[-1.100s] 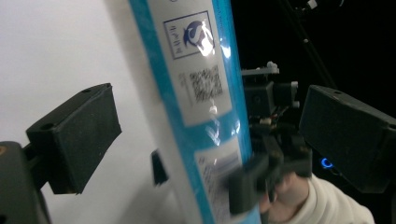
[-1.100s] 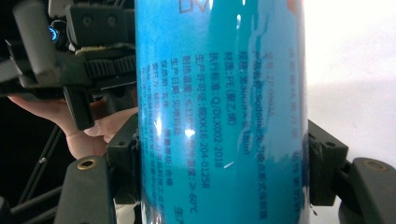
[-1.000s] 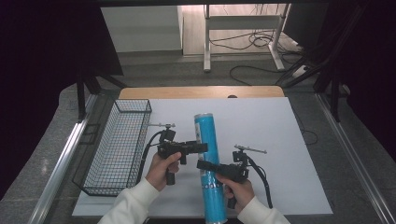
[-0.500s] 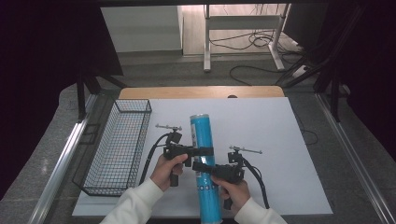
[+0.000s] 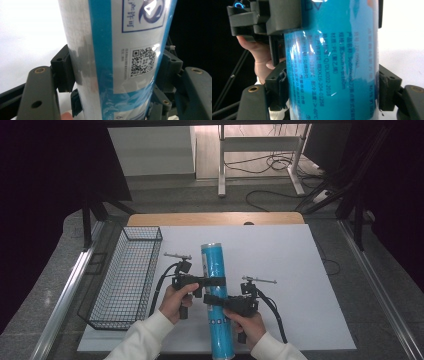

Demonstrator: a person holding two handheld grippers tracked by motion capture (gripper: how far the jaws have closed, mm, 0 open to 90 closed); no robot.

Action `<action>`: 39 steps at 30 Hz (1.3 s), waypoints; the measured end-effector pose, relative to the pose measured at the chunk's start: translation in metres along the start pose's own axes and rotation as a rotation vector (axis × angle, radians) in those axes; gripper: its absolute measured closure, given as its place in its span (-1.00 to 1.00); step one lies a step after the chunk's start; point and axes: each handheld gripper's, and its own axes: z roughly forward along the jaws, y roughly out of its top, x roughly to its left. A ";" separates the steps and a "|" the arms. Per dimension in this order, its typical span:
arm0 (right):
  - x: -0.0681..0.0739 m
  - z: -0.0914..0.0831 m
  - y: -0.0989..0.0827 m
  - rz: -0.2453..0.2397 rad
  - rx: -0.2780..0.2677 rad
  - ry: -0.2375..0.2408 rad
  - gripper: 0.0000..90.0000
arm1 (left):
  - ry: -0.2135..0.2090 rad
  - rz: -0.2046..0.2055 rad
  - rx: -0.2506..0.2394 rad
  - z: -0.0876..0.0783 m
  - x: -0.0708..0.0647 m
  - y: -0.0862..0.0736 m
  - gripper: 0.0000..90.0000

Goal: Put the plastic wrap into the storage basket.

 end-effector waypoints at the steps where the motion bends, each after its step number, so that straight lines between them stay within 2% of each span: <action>1: 0.000 0.000 0.000 0.002 -0.004 0.008 -0.47 | -0.002 0.003 -0.002 -0.001 0.000 0.000 -0.29; 2: 0.002 0.000 0.000 -0.008 -0.004 0.011 -0.53 | -0.005 0.006 -0.007 -0.003 -0.001 0.001 -0.29; 7: 0.009 -0.010 0.003 -0.090 -0.018 -0.049 -0.76 | -0.021 0.038 -0.017 -0.014 -0.009 0.007 -0.29; 10: 0.014 -0.026 0.007 -0.139 -0.038 -0.043 -0.80 | -0.025 0.053 -0.030 -0.024 -0.015 0.010 -0.29; 11: 0.015 -0.031 0.008 -0.142 -0.049 -0.037 -0.80 | -0.026 0.047 -0.035 -0.027 -0.016 0.011 -0.29; 13: 0.017 -0.047 0.014 -0.153 -0.082 -0.003 -0.80 | -0.015 0.045 -0.047 -0.033 -0.018 0.012 -0.29; 16: 0.018 -0.067 0.022 -0.177 -0.131 0.011 -0.80 | 0.010 0.057 -0.058 -0.043 -0.020 0.014 -0.29; 20: 0.012 -0.094 0.032 -0.200 -0.167 -0.037 -0.80 | 0.017 0.049 -0.080 -0.054 -0.021 0.015 -0.29; 26: -0.002 -0.123 0.035 -0.237 -0.161 -0.156 -0.78 | 0.054 0.049 -0.080 -0.071 -0.026 0.019 -0.29; 32: -0.011 -0.131 0.034 -0.241 -0.144 -0.211 -0.78 | 0.100 0.051 -0.086 -0.091 -0.030 0.023 -0.29; 39: -0.016 -0.130 0.033 -0.237 -0.124 -0.220 -0.78 | 0.136 0.038 -0.090 -0.119 -0.032 0.026 -0.29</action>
